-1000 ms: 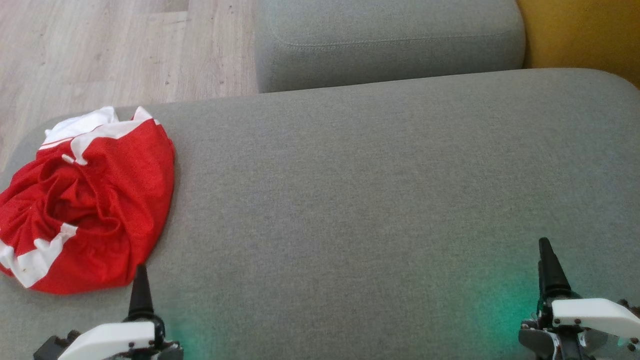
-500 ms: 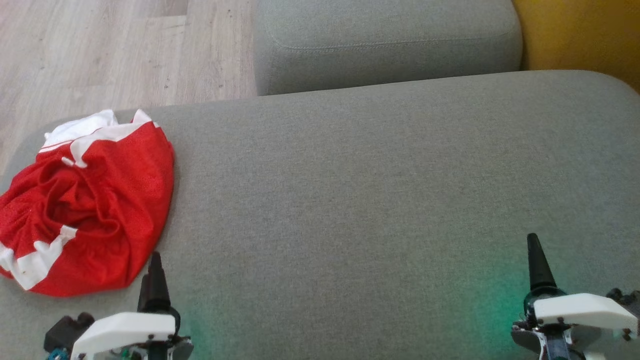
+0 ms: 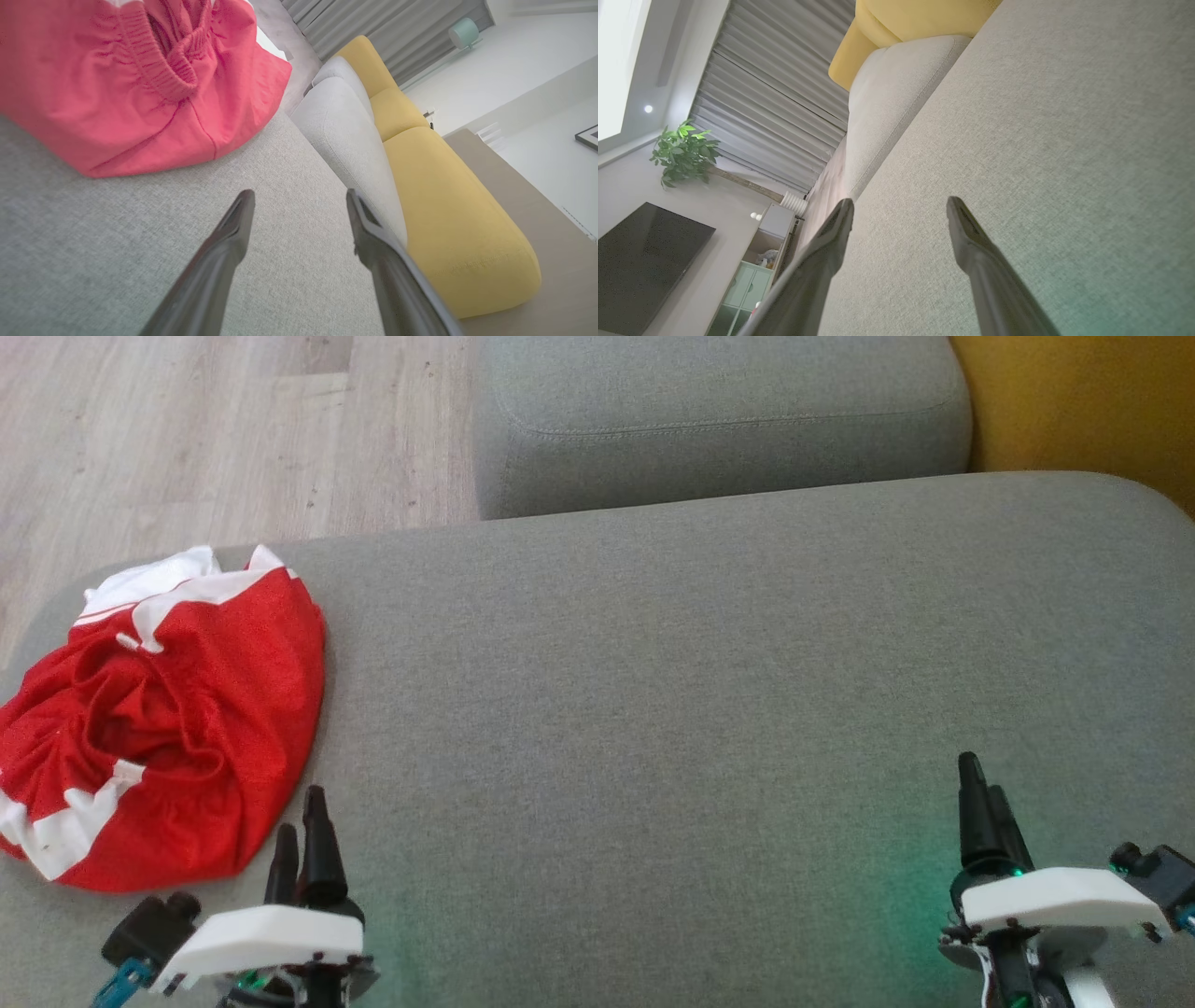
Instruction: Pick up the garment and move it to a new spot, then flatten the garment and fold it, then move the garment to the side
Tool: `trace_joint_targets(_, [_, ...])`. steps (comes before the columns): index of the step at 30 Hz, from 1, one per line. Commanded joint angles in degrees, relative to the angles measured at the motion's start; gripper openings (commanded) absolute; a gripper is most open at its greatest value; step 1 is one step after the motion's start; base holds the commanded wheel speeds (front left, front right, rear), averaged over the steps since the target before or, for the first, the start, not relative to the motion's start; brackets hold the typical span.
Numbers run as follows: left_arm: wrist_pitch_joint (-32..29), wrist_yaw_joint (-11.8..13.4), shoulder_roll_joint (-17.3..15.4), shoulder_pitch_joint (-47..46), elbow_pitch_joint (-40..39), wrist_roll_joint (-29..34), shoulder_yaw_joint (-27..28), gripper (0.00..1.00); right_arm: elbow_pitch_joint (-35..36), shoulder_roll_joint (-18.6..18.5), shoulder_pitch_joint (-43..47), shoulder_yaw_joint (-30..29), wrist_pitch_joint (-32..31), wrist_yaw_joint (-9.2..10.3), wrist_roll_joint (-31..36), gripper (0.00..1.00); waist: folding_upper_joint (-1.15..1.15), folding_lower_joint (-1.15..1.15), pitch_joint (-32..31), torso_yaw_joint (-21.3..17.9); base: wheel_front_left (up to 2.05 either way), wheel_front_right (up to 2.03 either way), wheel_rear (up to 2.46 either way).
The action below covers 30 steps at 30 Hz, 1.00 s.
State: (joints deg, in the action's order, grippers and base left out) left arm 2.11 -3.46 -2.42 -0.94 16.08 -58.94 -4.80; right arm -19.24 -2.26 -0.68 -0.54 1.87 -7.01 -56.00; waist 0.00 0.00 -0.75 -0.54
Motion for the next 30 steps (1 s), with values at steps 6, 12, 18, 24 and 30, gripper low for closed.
trace_joint_targets(6, [1.57, 0.77, -0.27, -3.66, -2.95, 5.28, -0.7, 1.0, 2.27, -0.33, -3.26, 1.8, 1.76, -0.22, 5.94, 1.0, 0.0, 0.0, -0.18, -0.1, 0.0, 0.0, 0.0])
trace_joint_targets(12, [2.58, 1.17, -0.29, -3.98, -3.55, 9.49, -1.78, 1.0, 2.43, -0.36, -3.59, 2.59, 2.77, -0.25, 10.46, 1.0, 0.0, 0.0, -0.3, -0.28, 0.0, 0.0, 0.0])
trace_joint_targets(18, [3.59, 1.51, -0.31, -4.27, -4.06, 13.68, -2.87, 1.0, 2.7, -0.38, -3.82, 3.41, 3.79, -0.27, 14.83, 1.0, 0.0, 0.0, -0.48, -0.42, 0.0, 0.0, 0.0])
trace_joint_targets(24, [4.6, 1.88, -0.32, -4.54, -4.33, 17.85, -4.1, 1.0, 2.46, -0.41, -4.0, 4.06, 4.8, -0.29, 19.52, 1.0, 0.0, 0.0, -0.86, -0.49, 0.0, 0.0, 0.0])
trace_joint_targets(30, [5.6, 2.14, -0.34, -4.77, -4.17, 22.08, -5.37, 1.0, 0.77, -0.43, -4.14, 4.26, 5.82, -0.31, 24.55, 1.0, 0.0, 0.0, -1.24, -0.55, 0.0, 0.0, 0.0])
